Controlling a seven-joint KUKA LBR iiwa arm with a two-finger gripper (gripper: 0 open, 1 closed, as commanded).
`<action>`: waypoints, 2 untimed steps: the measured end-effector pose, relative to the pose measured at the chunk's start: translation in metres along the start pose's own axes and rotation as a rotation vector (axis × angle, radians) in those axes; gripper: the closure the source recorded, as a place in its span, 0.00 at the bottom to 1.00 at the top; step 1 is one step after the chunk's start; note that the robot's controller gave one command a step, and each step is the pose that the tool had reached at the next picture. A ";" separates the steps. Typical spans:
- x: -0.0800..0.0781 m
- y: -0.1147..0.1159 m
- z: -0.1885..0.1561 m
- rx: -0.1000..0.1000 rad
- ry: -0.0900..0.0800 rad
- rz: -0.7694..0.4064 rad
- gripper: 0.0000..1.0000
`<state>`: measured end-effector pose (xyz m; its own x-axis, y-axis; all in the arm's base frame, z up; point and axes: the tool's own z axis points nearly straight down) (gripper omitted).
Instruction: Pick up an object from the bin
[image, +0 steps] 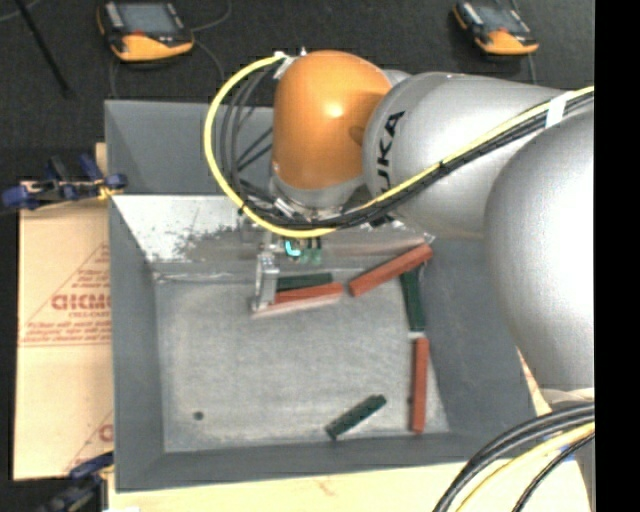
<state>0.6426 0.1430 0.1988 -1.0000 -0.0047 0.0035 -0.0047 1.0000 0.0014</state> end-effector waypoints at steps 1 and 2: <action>0.004 -0.068 0.132 0.004 -0.001 -0.088 0.00; 0.002 -0.065 0.127 0.000 -0.009 -0.087 1.00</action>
Offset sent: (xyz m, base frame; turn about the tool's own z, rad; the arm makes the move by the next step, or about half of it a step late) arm -0.0037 -0.0638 -0.1288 -0.0916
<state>0.6407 0.0781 0.0715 -0.9958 -0.0911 -0.0059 -0.0912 0.9958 0.0016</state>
